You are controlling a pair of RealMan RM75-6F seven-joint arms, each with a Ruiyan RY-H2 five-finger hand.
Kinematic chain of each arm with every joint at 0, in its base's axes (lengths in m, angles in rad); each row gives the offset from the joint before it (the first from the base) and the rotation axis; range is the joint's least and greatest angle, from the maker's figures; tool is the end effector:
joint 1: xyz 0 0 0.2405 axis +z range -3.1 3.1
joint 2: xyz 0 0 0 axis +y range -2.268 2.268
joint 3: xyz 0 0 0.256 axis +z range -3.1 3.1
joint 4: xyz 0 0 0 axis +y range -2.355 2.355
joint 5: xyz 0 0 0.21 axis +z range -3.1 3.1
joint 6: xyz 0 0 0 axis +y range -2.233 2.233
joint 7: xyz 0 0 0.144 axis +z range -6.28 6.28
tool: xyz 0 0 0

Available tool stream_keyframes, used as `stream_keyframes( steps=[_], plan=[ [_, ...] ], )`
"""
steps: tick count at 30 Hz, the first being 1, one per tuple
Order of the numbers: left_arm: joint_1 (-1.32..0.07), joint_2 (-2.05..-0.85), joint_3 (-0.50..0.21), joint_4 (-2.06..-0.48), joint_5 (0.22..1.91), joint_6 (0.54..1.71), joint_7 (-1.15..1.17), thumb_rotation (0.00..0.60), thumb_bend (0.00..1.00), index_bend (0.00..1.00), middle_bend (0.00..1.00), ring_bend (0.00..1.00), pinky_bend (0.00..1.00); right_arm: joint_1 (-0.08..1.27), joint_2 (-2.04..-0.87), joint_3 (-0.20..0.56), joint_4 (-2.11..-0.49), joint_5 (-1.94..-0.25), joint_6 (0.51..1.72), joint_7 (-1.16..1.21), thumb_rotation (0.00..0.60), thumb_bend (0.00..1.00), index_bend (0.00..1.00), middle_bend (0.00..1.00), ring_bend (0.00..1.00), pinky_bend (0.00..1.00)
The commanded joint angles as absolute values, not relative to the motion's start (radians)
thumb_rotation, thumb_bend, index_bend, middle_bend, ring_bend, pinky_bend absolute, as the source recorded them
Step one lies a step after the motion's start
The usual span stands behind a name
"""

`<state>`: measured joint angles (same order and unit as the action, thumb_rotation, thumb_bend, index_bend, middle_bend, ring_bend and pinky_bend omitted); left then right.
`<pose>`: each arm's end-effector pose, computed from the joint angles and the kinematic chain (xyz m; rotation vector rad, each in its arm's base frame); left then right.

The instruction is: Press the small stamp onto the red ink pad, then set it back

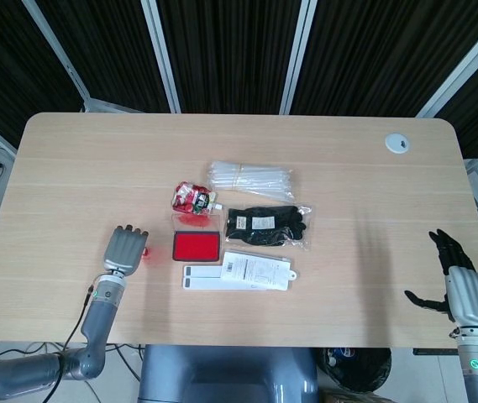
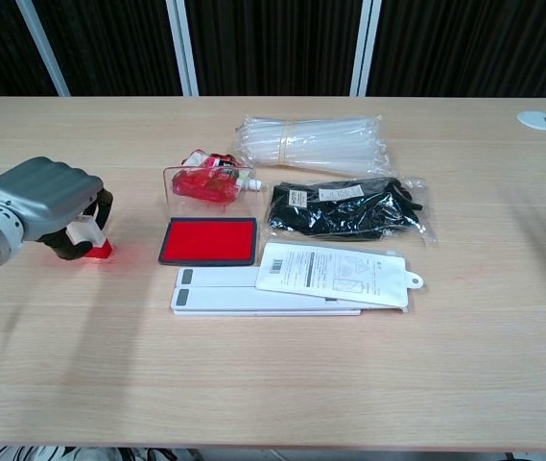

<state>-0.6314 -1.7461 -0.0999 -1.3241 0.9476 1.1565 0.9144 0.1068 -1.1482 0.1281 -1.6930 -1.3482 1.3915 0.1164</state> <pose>-0.2055 0.3120 -0.0542 -1.7832 -0.6202 -0.4438 -0.3054 -0.2011 0.1475 1.2005 -1.1460 1.0225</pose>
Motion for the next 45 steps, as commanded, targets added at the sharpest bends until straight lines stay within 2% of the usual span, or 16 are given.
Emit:
stream_keyframes(
  steps=[1, 6, 15, 20, 27, 34, 40, 45],
  plan=[
    [-0.632, -1.744, -0.100, -1.328, 0.942, 1.154, 0.920, 0.600, 0.27, 0.40, 0.36, 0.31, 0.45, 0.107, -1.149, 0.128, -1.693, -1.349, 1.392, 0.116, 0.600, 0.12, 0.00, 0.00, 0.00, 0.16],
    [-0.632, -1.737, -0.101, -1.338, 0.938, 1.151, 0.921, 0.600, 0.23, 0.34, 0.29, 0.26, 0.41, 0.106, -1.150, 0.129, -1.693, -1.350, 1.394, 0.117, 0.600, 0.12, 0.00, 0.00, 0.00, 0.16],
    [-0.628, -1.700, -0.111, -1.389, 0.951, 1.173, 0.907, 0.600, 0.14, 0.20, 0.14, 0.13, 0.27, 0.106, -1.149, 0.129, -1.692, -1.350, 1.395, 0.117, 0.600, 0.12, 0.00, 0.00, 0.00, 0.16],
    [-0.598, -1.623, -0.117, -1.486, 1.012, 1.221, 0.820, 0.600, 0.13, 0.15, 0.10, 0.10, 0.23, 0.106, -1.149, 0.129, -1.690, -1.352, 1.397, 0.111, 0.600, 0.12, 0.00, 0.00, 0.00, 0.16],
    [-0.504, -1.446, -0.085, -1.644, 1.129, 1.328, 0.667, 0.600, 0.13, 0.06, 0.02, 0.04, 0.16, 0.106, -1.147, 0.126, -1.689, -1.354, 1.397, 0.090, 0.600, 0.12, 0.00, 0.00, 0.00, 0.16],
    [-0.369, -1.286, -0.021, -1.724, 1.229, 1.445, 0.486, 0.600, 0.13, 0.00, 0.00, 0.00, 0.08, 0.103, -1.155, 0.125, -1.682, -1.369, 1.415, 0.081, 0.600, 0.11, 0.00, 0.00, 0.00, 0.16],
    [-0.268, -1.217, 0.031, -1.698, 1.310, 1.524, 0.349, 0.600, 0.13, 0.00, 0.00, 0.00, 0.07, 0.103, -1.160, 0.124, -1.679, -1.375, 1.423, 0.059, 0.600, 0.11, 0.00, 0.00, 0.00, 0.16],
    [-0.229, -1.208, 0.039, -1.654, 1.346, 1.548, 0.288, 0.600, 0.13, 0.00, 0.00, 0.00, 0.04, 0.103, -1.162, 0.123, -1.677, -1.378, 1.426, 0.048, 0.600, 0.11, 0.00, 0.00, 0.00, 0.16]
  ],
)
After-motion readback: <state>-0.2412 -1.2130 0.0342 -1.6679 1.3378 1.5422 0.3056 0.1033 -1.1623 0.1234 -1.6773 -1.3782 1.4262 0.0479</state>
